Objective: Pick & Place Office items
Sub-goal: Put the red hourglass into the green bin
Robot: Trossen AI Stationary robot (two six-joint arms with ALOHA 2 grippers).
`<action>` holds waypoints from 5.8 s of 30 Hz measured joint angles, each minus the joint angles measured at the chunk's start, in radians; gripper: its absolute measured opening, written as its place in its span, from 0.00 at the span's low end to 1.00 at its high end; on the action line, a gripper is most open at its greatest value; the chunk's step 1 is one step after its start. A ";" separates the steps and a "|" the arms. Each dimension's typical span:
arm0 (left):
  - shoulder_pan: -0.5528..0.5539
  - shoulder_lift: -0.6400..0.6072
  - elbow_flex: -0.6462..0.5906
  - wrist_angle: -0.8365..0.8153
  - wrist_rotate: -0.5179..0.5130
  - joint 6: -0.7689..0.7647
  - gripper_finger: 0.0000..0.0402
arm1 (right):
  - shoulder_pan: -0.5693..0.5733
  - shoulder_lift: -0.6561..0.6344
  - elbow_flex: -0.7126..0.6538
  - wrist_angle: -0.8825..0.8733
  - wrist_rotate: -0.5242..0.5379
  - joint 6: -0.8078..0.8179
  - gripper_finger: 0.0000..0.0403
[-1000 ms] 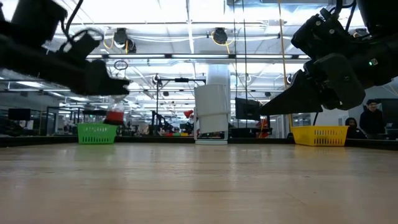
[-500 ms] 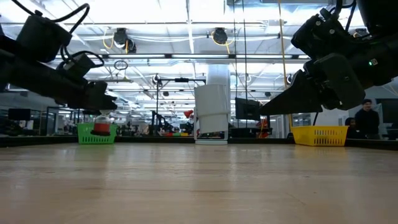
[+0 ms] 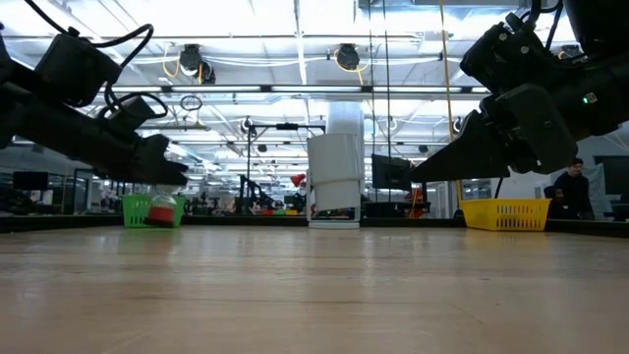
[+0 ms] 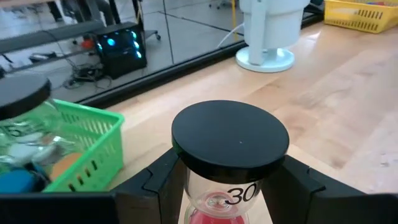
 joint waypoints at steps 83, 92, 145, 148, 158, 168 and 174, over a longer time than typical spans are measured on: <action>0.196 0.180 0.786 -1.467 0.410 -0.083 0.52 | 0.000 0.000 0.000 -0.001 -0.004 0.000 0.00; 0.292 -0.001 0.896 -1.686 0.290 -0.142 0.52 | 0.000 0.000 0.000 -0.002 -0.006 0.000 0.00; 0.797 -0.092 0.582 -1.306 0.442 -0.009 0.54 | 0.013 0.000 0.000 -0.002 -0.003 0.000 0.00; 0.796 -0.092 0.593 -1.318 0.458 0.004 0.59 | 0.013 0.000 0.000 -0.002 -0.003 0.000 0.00; 0.795 -0.095 0.659 -1.423 0.423 0.052 0.79 | 0.013 0.000 0.000 -0.002 -0.003 -0.001 0.00; 0.725 -0.096 0.835 -1.717 0.419 0.074 0.62 | 0.013 0.000 0.000 -0.002 -0.003 -0.001 0.00; 0.695 -0.096 0.777 -1.679 0.363 0.068 0.31 | 0.013 0.000 0.000 -0.002 -0.003 0.000 0.00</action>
